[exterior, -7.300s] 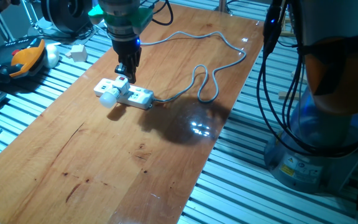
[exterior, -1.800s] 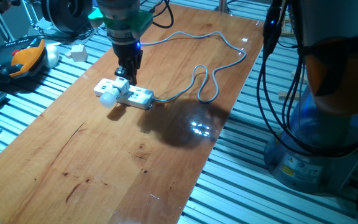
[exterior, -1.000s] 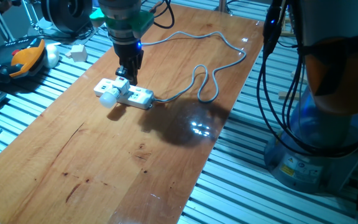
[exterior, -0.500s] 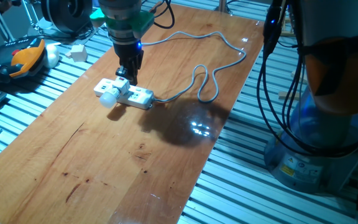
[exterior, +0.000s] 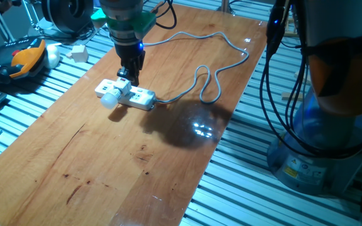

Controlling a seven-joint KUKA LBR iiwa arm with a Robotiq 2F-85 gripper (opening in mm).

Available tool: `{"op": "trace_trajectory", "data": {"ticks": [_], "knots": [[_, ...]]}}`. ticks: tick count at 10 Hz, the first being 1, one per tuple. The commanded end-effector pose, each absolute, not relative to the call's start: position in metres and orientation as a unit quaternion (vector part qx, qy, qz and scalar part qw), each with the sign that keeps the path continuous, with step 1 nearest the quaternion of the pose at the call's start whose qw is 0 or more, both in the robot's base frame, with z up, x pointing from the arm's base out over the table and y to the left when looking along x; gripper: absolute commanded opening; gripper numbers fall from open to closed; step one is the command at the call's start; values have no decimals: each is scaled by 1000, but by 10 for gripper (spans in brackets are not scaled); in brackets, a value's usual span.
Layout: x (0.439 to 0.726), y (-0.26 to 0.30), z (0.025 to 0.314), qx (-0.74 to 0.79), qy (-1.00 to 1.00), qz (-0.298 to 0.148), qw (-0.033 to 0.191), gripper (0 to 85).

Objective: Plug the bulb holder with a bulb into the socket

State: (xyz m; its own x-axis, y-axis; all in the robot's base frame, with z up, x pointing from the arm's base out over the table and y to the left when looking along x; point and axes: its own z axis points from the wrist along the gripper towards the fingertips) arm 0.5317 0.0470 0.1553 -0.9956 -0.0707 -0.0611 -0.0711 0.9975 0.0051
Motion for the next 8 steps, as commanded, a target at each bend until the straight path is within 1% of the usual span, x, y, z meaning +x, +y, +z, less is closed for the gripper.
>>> {"op": "trace_trajectory", "data": {"ticks": [1,5,6,8], "knots": [[532,47,155,-35,999,4,31,0],[533,46,153,-32,999,-2,36,0],[533,47,152,-32,999,4,34,0],[535,46,150,-30,999,2,37,0]]}}
